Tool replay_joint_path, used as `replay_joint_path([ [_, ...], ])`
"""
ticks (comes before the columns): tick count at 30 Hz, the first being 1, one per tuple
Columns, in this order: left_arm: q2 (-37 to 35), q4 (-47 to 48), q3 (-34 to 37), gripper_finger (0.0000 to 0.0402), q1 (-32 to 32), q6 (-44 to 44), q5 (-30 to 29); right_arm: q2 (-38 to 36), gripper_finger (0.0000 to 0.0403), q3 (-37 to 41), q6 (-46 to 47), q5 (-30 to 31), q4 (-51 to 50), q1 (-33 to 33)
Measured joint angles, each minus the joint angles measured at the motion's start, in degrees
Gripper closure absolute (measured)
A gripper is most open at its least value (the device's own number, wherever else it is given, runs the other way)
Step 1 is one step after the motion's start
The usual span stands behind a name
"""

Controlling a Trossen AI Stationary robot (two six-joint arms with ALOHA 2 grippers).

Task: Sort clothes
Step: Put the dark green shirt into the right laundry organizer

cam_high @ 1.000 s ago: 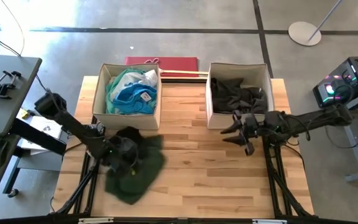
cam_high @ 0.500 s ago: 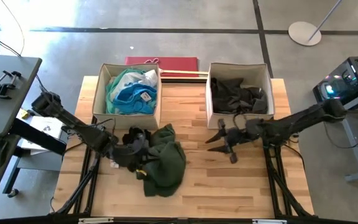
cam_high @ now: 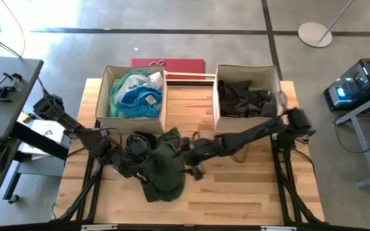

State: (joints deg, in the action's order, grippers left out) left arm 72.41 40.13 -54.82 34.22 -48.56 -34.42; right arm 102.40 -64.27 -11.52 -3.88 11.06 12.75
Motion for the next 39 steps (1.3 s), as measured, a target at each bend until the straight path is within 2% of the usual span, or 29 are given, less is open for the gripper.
replay_joint_path([
  [7,0.06,-0.65,7.05,0.0401,0.02,-5.33,0.33,15.94,0.0104,-17.79,2.0,2.32,-4.97,-2.24],
  [12,0.06,-3.41,12.89,0.0401,0.02,-7.36,-0.56,25.11,0.0112,-25.92,2.52,0.92,-16.44,-4.97],
  [14,0.06,-7.66,14.75,0.0401,0.0,-6.55,-0.58,27.84,0.0126,-27.86,2.48,-1.85,-19.36,-6.16],
  [16,0.06,-11.9,15.79,0.0398,0.0,-5.3,-0.39,30.13,0.0151,-28.83,2.54,-6.14,-19.99,-7.53],
  [19,-0.16,-12.88,15.4,0.0373,-0.02,-3.35,0.89,32.26,0.0205,-29.04,3.65,-11.4,-20.85,-9.3],
  [23,-3.27,-3.1,12.65,0.0317,-0.13,-7.24,2.34,32.81,0.0308,-29.15,3.69,-12.02,-23.96,-10.34],
  [25,-5.52,2.13,11.44,0.0292,-0.13,-12.47,2.3,31.6,0.0364,-29.15,1.14,-11.93,-28.31,-10.35],
  [27,-7.68,4.54,10.75,0.0274,-0.16,-17.29,2.08,29.29,0.0387,-28.91,-1.77,-10.99,-34.6,-9.69],
  [30,-9.61,5.27,10.83,0.0264,0.72,-19.89,0.91,24.24,0.0377,-28.43,-2.95,-5.43,-43.88,-7.52],
  [33,-9.56,5.15,10.83,0.0263,1.82,-19.83,-2.37,17.41,0.0383,-27.89,-3.74,2.23,-53.86,-4.36],
  [39,-5.35,4.49,10.83,0.0269,3.75,-19.84,-7.61,-2.96,0.0393,-24.61,-0.83,20.05,-59.32,1.45],
])
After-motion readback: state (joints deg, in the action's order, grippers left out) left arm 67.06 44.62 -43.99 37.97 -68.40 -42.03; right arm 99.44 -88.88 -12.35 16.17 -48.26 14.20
